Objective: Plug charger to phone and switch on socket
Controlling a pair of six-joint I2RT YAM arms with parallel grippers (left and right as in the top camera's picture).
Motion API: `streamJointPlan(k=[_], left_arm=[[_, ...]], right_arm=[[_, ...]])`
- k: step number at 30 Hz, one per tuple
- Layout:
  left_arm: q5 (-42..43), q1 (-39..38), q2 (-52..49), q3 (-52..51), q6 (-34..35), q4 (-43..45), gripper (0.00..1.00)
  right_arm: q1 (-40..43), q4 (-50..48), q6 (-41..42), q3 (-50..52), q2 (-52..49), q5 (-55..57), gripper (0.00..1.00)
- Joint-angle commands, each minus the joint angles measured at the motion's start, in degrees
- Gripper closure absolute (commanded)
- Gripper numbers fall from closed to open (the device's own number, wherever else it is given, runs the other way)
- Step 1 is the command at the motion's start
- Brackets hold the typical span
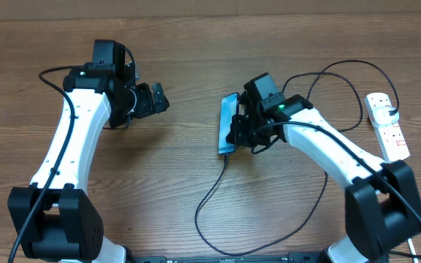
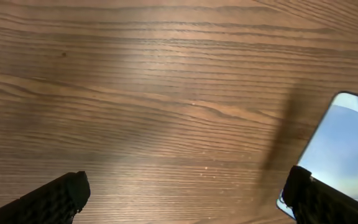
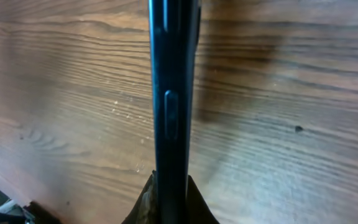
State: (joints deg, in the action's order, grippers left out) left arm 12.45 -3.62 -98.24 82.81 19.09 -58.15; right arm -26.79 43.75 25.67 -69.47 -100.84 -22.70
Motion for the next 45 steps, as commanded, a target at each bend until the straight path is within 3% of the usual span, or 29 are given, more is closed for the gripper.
streamJointPlan(k=[1,38,45], left_arm=[[-2.4,0.3,0.9,-0.2,-1.1,-0.1,0.00],[-2.4,0.3,0.9,-0.2,-1.1,-0.1,0.00],[-2.4,0.3,0.9,-0.2,-1.1,-0.1,0.01]], right_arm=[[-0.3,-3.0,-0.6,1.7,-1.8,-2.9,0.96],[-5.9,-5.3,-0.6,2.0,-2.2,1.3,0.96],[-7.1,-10.2,-0.2,5.0,-2.2,1.2,0.96]])
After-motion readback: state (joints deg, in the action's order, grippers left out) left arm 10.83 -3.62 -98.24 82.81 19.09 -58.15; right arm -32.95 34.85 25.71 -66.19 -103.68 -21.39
